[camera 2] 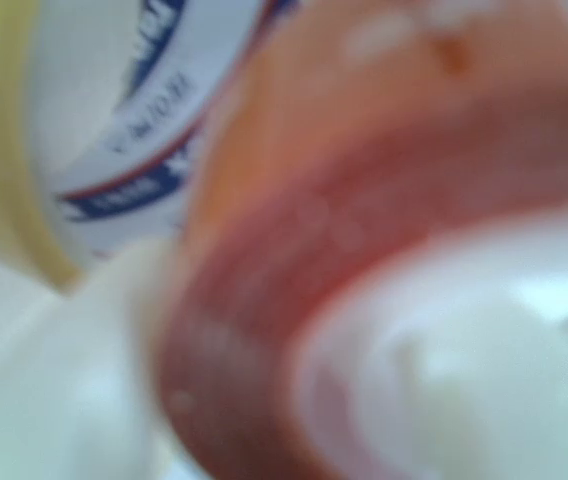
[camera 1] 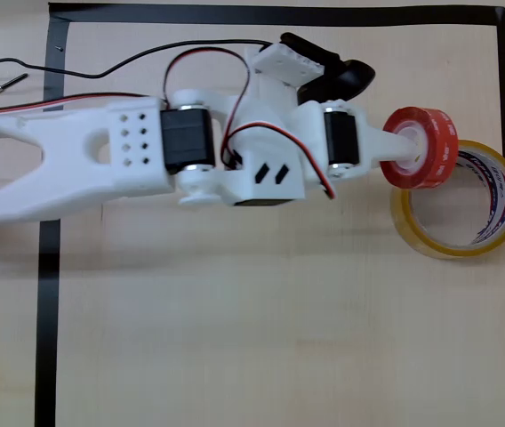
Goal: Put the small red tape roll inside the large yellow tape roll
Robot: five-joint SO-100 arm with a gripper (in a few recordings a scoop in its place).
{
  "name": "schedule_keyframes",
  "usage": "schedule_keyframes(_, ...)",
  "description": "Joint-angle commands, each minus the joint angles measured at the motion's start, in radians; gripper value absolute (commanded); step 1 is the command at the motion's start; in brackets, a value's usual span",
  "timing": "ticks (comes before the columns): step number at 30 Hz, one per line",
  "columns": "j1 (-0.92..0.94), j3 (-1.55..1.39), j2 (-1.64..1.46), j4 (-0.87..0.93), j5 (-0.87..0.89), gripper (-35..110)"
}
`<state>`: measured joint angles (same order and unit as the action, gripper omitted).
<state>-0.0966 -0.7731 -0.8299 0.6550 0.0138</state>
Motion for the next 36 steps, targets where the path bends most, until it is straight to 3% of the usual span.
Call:
schedule_keyframes(1, 0.008, 0.282, 0.000, 0.060, 0.009, 0)
schedule_keyframes(7, 0.009, 1.015, 0.393, 0.308, 0.012, 0)
schedule_keyframes(18, 0.038, 0.997, 0.385, 0.252, 0.012, 0)
schedule_keyframes(36, 0.075, 1.012, 0.611, -0.140, 0.012, 0)
